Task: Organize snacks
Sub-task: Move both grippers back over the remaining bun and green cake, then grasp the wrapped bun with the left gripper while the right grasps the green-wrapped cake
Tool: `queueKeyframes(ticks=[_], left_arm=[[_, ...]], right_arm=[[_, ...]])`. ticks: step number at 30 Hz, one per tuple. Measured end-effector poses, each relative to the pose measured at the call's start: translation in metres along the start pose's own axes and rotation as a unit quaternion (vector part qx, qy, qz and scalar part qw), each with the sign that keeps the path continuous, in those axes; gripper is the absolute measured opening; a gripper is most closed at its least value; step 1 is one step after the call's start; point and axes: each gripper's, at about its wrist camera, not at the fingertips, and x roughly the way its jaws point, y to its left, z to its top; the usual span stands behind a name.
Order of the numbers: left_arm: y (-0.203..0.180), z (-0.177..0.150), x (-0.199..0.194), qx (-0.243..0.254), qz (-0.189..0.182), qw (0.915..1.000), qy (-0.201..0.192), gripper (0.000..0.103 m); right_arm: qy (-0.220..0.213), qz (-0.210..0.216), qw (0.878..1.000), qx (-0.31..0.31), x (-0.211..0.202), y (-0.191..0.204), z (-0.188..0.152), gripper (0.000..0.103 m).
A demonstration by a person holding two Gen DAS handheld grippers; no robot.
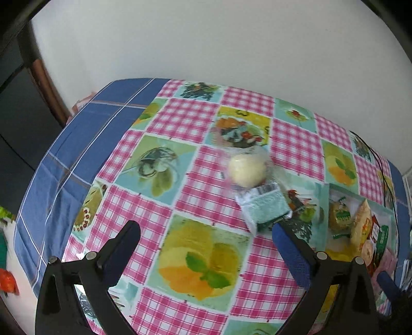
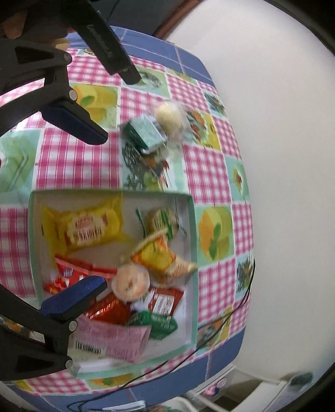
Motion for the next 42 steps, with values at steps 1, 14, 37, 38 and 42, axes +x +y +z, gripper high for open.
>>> queueKeyframes(ticks=[1,14,37,38,42], left_arm=[[0.005,0.001,0.001,-0.006,0.0,1.0,0.001,0.102],[0.024,0.007,0.015,-0.021,-0.01,0.9995,0.019,0.102],[0.053,0.037,0.061,-0.063,-0.002,0.9971,0.042,0.102],[0.054,0.039,0.065,-0.064,-0.002,0.997,0.044,0.102],[0.051,0.04,0.078,-0.066,-0.006,0.9963,0.054,0.102]], right_arm=[[0.0,0.001,1.0,-0.005,0.001,0.005,-0.001,0.103],[0.01,0.01,0.999,-0.034,0.02,0.041,0.0,0.103],[0.005,0.036,0.997,-0.072,0.072,0.085,0.029,0.103],[0.006,0.036,0.996,-0.076,0.075,0.087,0.03,0.103],[0.01,0.035,0.995,-0.088,0.089,0.096,0.033,0.103]])
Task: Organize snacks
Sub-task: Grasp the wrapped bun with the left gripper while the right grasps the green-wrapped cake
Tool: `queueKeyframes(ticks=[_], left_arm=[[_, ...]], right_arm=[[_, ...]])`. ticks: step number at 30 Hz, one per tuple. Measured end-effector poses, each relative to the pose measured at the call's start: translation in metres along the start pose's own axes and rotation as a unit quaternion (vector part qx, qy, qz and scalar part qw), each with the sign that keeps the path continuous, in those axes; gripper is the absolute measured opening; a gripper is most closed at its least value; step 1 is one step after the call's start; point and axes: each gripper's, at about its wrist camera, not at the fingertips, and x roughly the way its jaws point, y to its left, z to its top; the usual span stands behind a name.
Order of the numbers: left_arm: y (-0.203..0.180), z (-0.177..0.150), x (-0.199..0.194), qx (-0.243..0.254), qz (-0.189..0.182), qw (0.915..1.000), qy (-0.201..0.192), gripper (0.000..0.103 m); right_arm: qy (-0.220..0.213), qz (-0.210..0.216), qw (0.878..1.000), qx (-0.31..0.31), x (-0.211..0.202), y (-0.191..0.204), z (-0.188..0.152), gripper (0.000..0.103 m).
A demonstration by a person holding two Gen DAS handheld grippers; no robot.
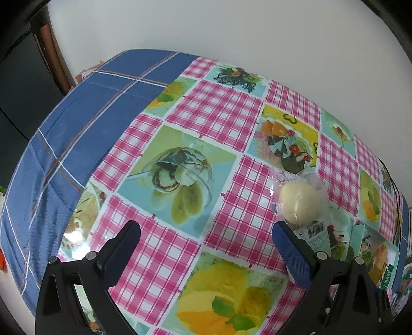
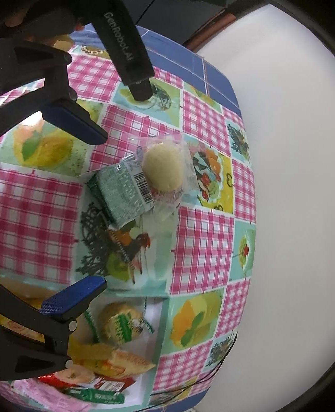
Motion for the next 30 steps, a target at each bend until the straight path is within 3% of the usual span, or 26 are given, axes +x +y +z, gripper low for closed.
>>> queueKeyframes(ticks=[10,23,30], left_arm=[[-0.009,0.009,0.007,-0.006,-0.022,0.9997,-0.008,0.102],[-0.045,0.018,0.016,0.024,-0.075,0.9968,-0.014,0.102],[-0.059,0.019,0.026,0.035,-0.084,0.9957,-0.016,0.102]], right_arm=[[0.016,0.003,1.0,-0.007,0.034,0.007,0.002,0.103],[0.007,0.01,1.0,0.027,0.041,-0.019,0.011,0.101],[-0.004,0.015,1.0,0.026,0.042,-0.026,0.014,0.092]])
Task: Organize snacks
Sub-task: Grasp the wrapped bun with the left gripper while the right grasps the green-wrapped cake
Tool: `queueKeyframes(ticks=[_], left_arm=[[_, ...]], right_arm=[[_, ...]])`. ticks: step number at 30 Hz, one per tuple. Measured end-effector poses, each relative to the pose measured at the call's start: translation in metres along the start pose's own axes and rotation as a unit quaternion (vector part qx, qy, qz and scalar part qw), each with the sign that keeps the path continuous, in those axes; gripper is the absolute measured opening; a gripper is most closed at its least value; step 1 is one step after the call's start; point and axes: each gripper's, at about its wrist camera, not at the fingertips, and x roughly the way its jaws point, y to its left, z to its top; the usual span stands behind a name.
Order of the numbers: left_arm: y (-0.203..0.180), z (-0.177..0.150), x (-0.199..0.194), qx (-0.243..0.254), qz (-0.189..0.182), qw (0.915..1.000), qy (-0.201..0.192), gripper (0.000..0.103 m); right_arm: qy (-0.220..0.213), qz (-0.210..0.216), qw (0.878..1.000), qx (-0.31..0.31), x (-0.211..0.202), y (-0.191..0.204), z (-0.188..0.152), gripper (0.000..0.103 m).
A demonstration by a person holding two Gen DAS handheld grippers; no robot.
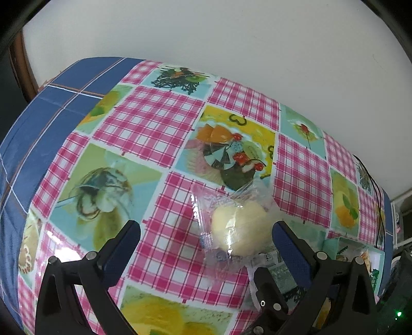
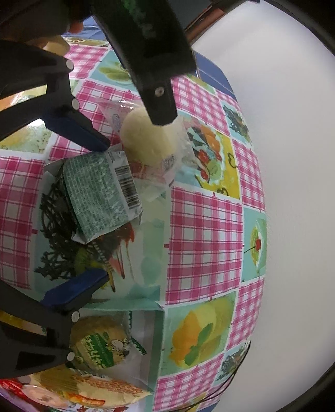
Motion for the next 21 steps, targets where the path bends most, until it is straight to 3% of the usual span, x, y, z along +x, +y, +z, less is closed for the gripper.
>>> queueKeyframes(ticks=[6,8,12,17,21], left_arm=[[-0.005,0.004,0.009,-0.006,-0.035,0.9994,0.0,0.101],[-0.006,0.003,0.013,-0.005,-0.04,0.9992,0.002,0.094],[-0.007,0.003,0.021,-0.015,-0.063,0.9978,0.008,0.087],[-0.012,0.0,0.022,-0.015,-0.084,0.9963,0.01,0.068],[-0.01,-0.001,0.023,-0.027,-0.095,0.995,0.018,0.065]], right_arm=[[-0.002,0.005,1.0,0.003,0.002,-0.007,0.002,0.074],[-0.005,-0.003,1.0,-0.005,0.002,-0.006,0.002,0.07],[-0.009,-0.005,1.0,-0.009,0.003,-0.006,0.003,0.068],[-0.009,-0.004,1.0,-0.007,0.004,-0.006,0.003,0.065],[-0.007,-0.003,1.0,-0.003,0.005,-0.006,0.004,0.064]])
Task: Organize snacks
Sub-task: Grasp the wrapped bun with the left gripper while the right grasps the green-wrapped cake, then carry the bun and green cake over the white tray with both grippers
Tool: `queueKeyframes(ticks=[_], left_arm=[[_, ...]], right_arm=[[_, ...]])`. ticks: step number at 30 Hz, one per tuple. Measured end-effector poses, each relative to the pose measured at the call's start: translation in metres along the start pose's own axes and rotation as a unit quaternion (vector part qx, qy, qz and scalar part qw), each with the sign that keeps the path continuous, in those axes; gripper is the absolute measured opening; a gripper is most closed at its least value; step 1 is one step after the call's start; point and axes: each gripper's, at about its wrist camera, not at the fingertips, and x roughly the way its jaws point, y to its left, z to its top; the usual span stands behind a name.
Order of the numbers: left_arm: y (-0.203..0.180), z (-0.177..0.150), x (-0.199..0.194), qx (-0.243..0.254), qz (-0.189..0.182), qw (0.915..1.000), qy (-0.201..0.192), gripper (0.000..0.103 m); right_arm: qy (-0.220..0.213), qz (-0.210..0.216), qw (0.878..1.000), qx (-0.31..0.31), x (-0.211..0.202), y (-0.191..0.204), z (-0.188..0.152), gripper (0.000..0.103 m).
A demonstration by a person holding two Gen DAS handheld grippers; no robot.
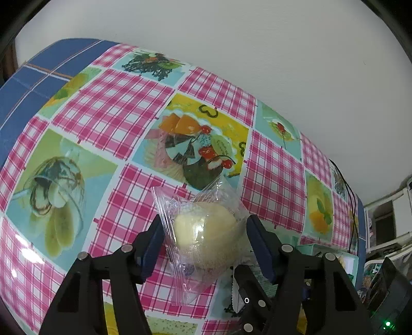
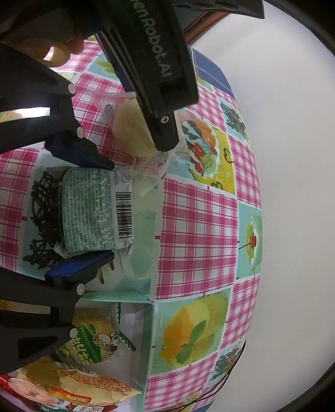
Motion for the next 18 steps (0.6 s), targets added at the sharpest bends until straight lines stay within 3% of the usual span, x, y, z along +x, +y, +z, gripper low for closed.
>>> queueKeyframes(ticks=[5,18], left_arm=[[0.011,-0.003,-0.002,-0.03,-0.015,0.9994,0.01,0.057],[0.032,-0.023,-0.03,-0.085,-0.009,0.9957,0.035,0.053]], right_arm=[[0.005,-0.003,1.0,0.002,-0.003,0.002,-0.003,0.063],[0.028,0.009,1.0,0.003,-0.022,0.013,-0.012,0.062]])
